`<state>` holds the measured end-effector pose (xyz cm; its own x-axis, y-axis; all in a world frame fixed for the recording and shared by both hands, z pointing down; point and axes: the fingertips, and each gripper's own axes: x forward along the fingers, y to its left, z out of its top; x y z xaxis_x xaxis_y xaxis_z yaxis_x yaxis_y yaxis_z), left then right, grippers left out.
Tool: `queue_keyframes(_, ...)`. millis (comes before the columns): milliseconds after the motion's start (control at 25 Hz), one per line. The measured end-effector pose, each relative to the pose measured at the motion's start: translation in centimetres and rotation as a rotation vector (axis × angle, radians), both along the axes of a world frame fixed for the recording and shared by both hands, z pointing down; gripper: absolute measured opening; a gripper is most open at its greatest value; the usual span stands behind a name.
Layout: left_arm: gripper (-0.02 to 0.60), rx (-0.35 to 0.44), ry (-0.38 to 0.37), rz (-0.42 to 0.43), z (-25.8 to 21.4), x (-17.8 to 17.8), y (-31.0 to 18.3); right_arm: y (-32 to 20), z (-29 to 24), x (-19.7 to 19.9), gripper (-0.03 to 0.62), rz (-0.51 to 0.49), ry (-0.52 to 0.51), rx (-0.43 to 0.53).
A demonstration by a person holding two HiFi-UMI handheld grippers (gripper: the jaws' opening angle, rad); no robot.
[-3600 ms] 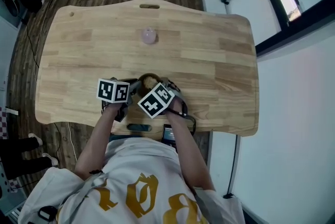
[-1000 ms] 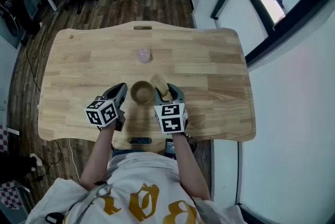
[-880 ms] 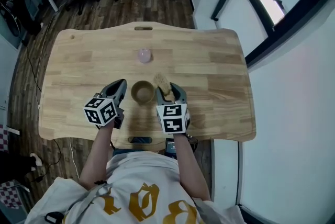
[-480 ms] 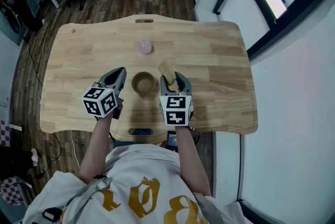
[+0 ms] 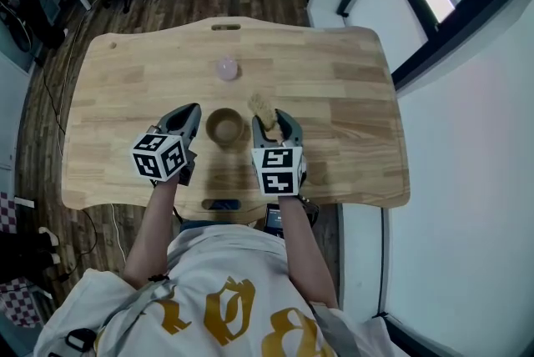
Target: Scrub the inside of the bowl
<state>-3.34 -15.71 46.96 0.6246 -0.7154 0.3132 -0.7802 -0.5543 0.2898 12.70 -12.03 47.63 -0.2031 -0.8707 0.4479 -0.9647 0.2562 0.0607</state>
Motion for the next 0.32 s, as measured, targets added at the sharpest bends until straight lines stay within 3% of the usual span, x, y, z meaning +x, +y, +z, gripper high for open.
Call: queue_keyframes(320,0.002,-0.024,0.006,0.016,0.22,0.74,0.11,0.3,0.54,-0.41,0.172,-0.045,-0.008,-0.014)
